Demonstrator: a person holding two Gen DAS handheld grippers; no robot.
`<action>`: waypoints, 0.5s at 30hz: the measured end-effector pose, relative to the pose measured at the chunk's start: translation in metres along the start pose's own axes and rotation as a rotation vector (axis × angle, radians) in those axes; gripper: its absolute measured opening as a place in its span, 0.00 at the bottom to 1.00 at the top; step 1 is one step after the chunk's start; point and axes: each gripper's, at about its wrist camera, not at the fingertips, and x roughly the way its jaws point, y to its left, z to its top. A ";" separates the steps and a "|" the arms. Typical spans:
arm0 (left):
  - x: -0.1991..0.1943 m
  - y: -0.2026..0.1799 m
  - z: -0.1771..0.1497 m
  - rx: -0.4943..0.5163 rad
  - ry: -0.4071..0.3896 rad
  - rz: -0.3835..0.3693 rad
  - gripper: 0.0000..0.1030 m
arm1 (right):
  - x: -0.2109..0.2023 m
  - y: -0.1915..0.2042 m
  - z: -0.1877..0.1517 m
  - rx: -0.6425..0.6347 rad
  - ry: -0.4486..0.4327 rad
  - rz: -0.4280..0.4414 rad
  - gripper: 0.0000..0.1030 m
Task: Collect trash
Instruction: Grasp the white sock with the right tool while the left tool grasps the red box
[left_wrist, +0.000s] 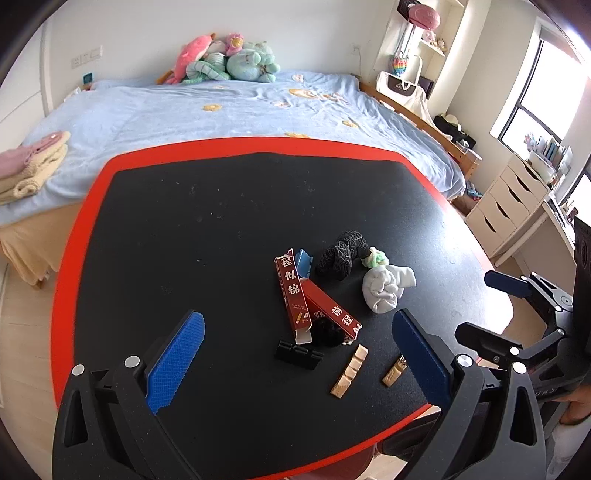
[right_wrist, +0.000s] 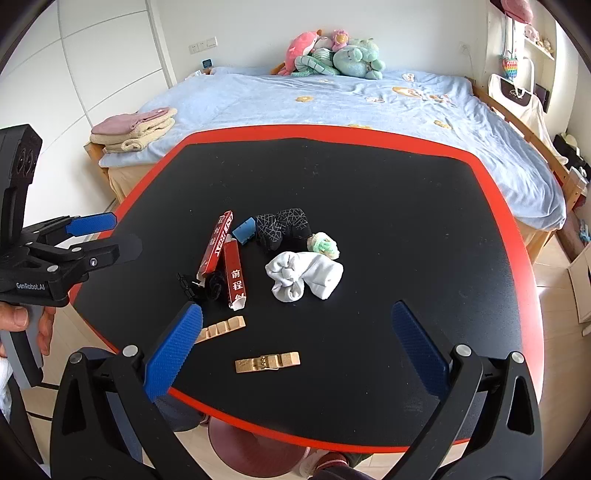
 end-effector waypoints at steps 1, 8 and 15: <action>0.005 0.001 0.003 -0.008 0.007 -0.005 0.95 | 0.005 0.000 0.002 -0.001 0.005 0.001 0.97; 0.048 0.006 0.015 -0.040 0.071 -0.012 0.95 | 0.043 -0.010 0.012 0.009 0.050 0.011 0.97; 0.082 0.017 0.018 -0.081 0.125 -0.015 0.86 | 0.078 -0.018 0.018 0.027 0.087 0.030 0.97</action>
